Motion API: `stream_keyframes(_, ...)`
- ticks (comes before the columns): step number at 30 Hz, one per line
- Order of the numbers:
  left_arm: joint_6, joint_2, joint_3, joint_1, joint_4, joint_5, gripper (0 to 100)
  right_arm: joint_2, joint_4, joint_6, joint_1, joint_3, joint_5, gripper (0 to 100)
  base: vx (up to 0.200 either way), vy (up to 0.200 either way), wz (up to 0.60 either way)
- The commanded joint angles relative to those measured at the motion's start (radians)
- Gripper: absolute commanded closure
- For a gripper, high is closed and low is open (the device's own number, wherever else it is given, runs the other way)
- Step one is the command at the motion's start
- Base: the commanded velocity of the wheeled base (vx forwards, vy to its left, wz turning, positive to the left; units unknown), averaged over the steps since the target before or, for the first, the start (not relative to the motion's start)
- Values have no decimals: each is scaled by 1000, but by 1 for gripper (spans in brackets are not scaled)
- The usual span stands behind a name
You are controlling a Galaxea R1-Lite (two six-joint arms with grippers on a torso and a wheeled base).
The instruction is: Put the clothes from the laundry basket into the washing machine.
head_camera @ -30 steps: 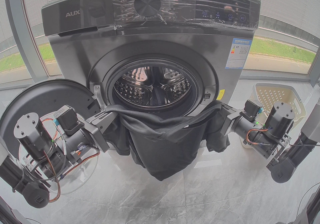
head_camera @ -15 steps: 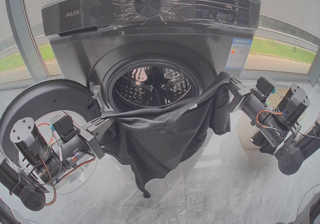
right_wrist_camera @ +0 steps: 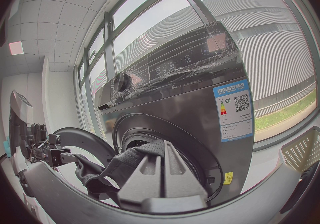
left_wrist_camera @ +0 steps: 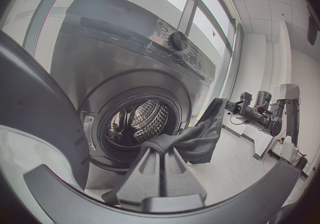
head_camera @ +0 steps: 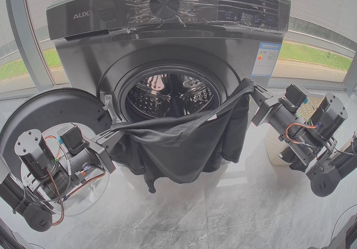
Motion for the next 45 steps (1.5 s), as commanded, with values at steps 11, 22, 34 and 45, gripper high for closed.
stream_keyframes(11,0,9,-5,23,-1,-1,100,3,-5,1,5,5,1,100,0,0,0)
stream_keyframes(22,-2,24,-1,21,-1,-1,100,7,-5,1,6,7,2,100,0,0,0)
stream_keyframes(34,-2,24,10,21,1,-5,100,9,-5,1,17,10,1,100,0,0,0)
stream_keyframes(45,-6,29,28,18,1,-9,0,10,-6,3,17,11,1,100,0,0,0)
